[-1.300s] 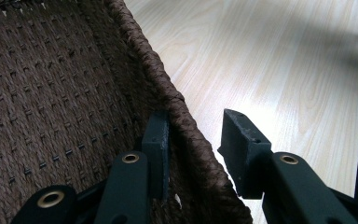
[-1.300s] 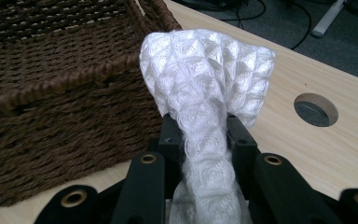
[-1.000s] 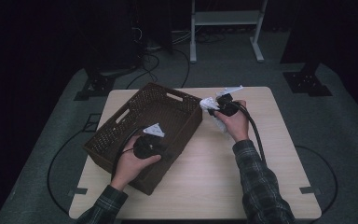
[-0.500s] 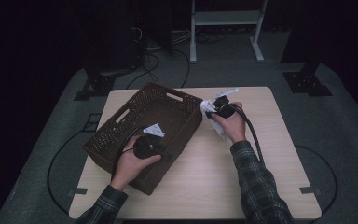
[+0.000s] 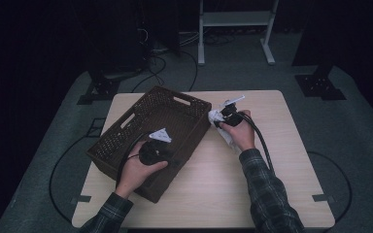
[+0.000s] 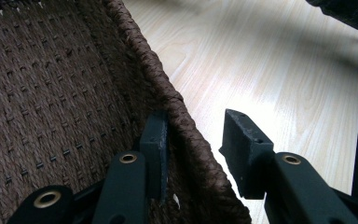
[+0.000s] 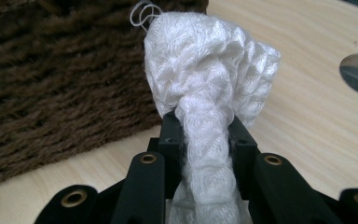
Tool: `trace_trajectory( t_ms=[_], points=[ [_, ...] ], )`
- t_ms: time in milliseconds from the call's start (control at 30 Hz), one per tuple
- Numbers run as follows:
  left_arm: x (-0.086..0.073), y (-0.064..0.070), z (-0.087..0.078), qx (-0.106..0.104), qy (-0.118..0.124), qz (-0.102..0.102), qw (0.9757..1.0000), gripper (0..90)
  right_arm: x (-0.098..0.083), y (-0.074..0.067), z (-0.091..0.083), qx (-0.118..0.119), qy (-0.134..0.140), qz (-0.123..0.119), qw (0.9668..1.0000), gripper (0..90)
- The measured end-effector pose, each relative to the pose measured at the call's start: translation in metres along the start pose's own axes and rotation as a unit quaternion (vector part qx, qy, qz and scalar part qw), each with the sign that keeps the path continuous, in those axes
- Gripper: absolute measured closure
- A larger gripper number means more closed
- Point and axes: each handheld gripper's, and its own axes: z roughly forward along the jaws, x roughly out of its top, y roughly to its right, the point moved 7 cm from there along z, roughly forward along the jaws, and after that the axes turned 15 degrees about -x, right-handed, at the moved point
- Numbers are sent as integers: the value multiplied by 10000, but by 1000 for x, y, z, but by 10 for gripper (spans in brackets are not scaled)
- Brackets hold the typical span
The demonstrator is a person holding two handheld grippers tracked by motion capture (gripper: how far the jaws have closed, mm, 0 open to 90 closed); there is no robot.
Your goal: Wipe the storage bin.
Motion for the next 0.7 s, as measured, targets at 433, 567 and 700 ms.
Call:
trace_trajectory(
  t_ms=[433, 567, 700],
  points=[
    [0, 0, 0, 4, -6, 1, 10000, 611, -10, -4, 11, 47, -164, 55, 9998, 724],
    [0, 0, 0, 7, -7, 1, 10000, 611, -17, -5, 17, 48, -246, -9, 9997, 723],
    [0, 0, 0, 11, -10, 3, 10000, 611, -23, -8, 22, 65, -345, -22, 9994, 724]
  ],
)
